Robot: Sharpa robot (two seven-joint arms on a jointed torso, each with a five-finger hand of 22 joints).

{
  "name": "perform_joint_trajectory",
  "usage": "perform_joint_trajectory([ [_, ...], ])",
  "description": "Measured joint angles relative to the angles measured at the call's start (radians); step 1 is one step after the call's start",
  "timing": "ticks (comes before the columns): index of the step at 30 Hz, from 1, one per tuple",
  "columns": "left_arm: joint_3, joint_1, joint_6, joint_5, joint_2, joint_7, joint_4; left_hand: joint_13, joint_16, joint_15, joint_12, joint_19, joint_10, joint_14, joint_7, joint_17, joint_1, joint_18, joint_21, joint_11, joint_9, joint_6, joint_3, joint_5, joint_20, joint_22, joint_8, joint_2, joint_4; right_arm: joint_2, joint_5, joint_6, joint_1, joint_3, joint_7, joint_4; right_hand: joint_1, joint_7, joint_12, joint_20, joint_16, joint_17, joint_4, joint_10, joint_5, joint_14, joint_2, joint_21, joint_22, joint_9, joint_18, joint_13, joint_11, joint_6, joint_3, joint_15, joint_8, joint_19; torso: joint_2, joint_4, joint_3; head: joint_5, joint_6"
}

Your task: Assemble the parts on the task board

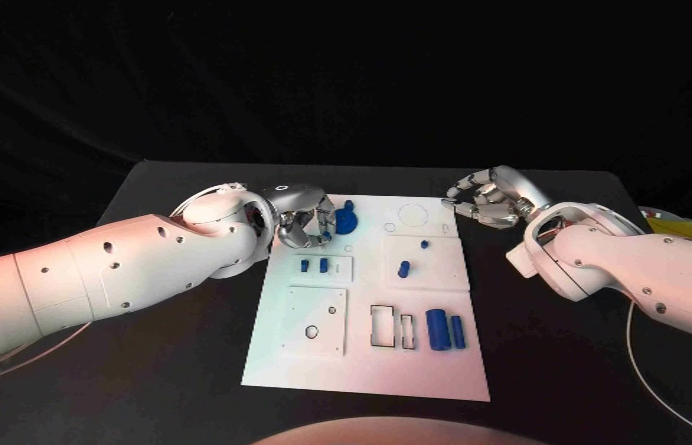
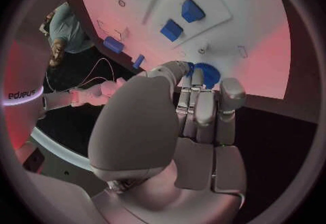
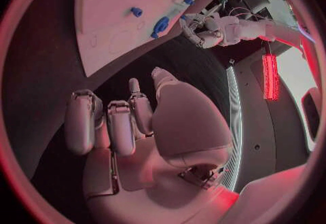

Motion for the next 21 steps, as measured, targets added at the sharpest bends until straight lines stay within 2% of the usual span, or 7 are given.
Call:
perform_joint_trajectory([
  [21, 0.000, -0.003, 0.057, 0.009, -0.006, -0.023, -0.020, 0.000, 0.000, 0.000, -0.005, 0.000, 0.000, 0.000, 0.004, -0.003, 0.000, 0.000, 0.000, 0.000, -0.002, 0.004, 0.000, 0.000, 0.000, -0.002, -0.002, 0.000, 0.000, -0.001, 0.000, 0.000, 0.000, 0.000, 0.000, 0.001, 0.000, 0.000, 0.000, 0.000, 0.000, 0.000, 0.000, 0.000, 0.000, 0.000, 0.000, 0.000, 0.001, 0.000, 0.000, 0.000, 0.000, 0.000, 0.000, 0.000, 0.000, 0.000, 0.000, -0.0022, 0.0018, 0.003, -0.007],
])
